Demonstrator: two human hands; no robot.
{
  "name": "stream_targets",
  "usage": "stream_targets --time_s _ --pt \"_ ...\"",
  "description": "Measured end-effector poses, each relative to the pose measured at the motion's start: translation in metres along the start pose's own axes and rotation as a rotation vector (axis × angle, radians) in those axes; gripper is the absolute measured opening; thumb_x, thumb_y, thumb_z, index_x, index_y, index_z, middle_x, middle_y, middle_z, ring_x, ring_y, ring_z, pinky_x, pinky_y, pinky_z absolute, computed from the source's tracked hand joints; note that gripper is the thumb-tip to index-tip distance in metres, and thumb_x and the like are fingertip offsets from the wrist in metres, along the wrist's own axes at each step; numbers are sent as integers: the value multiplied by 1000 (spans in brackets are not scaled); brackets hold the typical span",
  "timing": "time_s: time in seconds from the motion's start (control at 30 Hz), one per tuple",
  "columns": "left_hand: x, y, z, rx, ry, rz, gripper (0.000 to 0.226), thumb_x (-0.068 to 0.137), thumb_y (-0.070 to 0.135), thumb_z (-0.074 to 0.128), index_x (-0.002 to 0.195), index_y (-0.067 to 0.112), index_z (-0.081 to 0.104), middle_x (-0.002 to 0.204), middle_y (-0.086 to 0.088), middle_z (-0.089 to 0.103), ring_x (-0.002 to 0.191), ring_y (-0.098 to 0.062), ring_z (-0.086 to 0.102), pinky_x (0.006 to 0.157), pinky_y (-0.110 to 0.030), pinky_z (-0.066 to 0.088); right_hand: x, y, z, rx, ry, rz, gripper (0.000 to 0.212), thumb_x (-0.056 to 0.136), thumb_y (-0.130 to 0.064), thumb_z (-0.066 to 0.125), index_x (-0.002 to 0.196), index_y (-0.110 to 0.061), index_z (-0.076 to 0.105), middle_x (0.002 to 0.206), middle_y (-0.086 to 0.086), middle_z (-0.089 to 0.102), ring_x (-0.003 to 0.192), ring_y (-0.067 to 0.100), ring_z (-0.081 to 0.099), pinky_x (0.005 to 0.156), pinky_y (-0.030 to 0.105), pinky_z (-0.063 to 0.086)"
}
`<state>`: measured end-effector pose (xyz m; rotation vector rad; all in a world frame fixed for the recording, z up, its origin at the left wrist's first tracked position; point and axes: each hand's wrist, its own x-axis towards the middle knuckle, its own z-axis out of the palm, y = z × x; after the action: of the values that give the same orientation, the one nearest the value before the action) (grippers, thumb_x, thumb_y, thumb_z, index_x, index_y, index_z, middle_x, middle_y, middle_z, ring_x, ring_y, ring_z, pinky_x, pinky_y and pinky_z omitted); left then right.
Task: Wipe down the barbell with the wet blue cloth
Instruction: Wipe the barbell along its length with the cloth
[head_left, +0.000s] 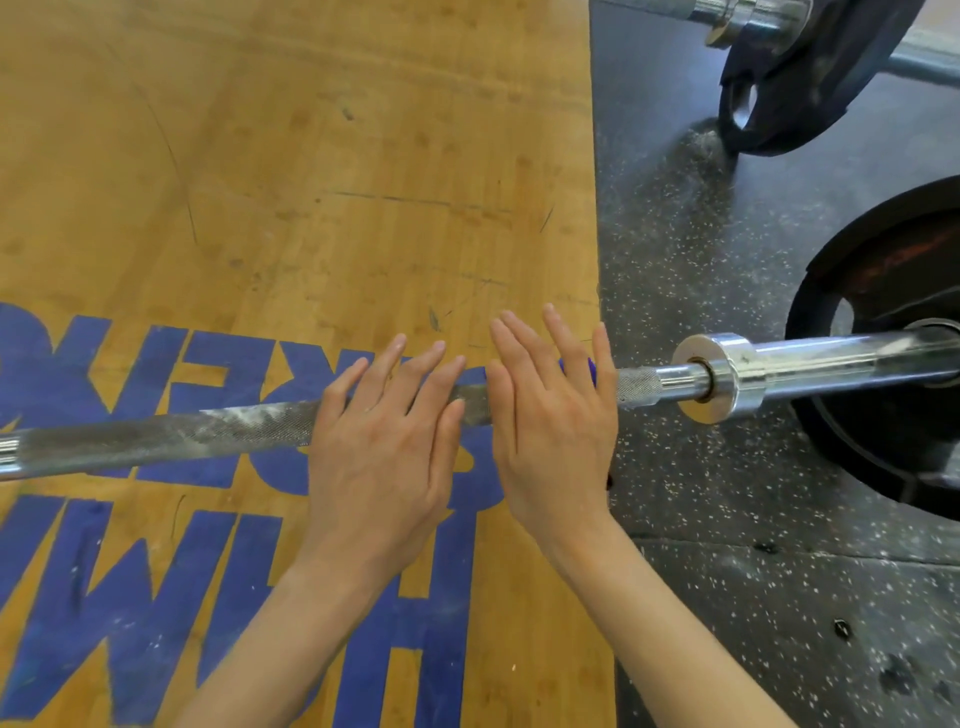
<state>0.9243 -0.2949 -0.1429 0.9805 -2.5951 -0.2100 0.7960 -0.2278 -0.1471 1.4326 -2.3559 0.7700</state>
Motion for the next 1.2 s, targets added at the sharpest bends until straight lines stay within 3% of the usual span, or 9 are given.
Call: stream_targets --time_s 0.13,0.2,0.33,0.53,0.63,0.8,0.93,1.07,1.2 --pt "1 0 1 -1 26 -8 43 106 31 33 133 18 64 141 3 61 141 -24 47 112 -40 29 -46 -4 -2 -9 -93 -54 49 111 -34 24 154 -13 32 162 5 34 153 27 22 125 52 10" --pt "0 1 1 -5 33 -13 43 106 31 33 133 17 64 141 3 61 141 -24 47 112 -40 29 -34 4 -2 -25 -73 -93 48 111 -34 24 151 -13 40 158 4 41 150 27 29 124 51 14" --pt "2 0 1 -5 6 0 41 107 29 35 133 17 64 141 3 61 142 -24 47 112 -41 30 10 -4 5 -29 6 24 42 109 -28 33 120 -14 71 120 -2 72 126 24 59 118 49 29" --pt "2 -1 2 33 30 4 42 107 32 33 133 19 64 144 4 59 143 -25 45 109 -42 33 -31 33 -8 -31 -45 -156 43 111 -32 27 149 -18 42 156 2 42 149 24 31 126 47 7" --pt "5 0 4 35 36 -13 43 107 32 32 130 19 66 144 3 59 142 -25 46 108 -42 33 -16 10 2 -5 -13 -3 48 112 -34 24 145 -12 51 153 4 47 147 26 34 126 49 9" --pt "10 -3 4 33 38 -11 43 107 33 32 130 20 66 145 2 58 143 -26 45 107 -42 31 -15 30 1 -13 -33 -193 46 112 -36 24 146 -14 45 152 7 48 146 28 35 126 46 12" --pt "17 -3 6 34 58 -26 42 107 33 32 127 20 68 141 2 61 141 -26 47 106 -41 32 -15 17 11 16 -7 -12 44 111 -33 25 148 -14 40 155 6 44 150 30 27 126 47 3" --pt "23 -7 7 36 63 -23 41 107 33 34 124 20 69 139 2 63 139 -26 49 103 -40 33 -9 36 10 -41 -33 -212 43 111 -34 28 148 -15 39 153 5 46 148 27 30 126 45 7" --pt "29 -6 9 16 73 -44 40 106 33 35 121 20 70 136 3 64 138 -25 51 103 -39 32 -6 39 7 18 7 -12 44 111 -32 25 144 -11 45 148 6 51 146 29 32 125 46 8"
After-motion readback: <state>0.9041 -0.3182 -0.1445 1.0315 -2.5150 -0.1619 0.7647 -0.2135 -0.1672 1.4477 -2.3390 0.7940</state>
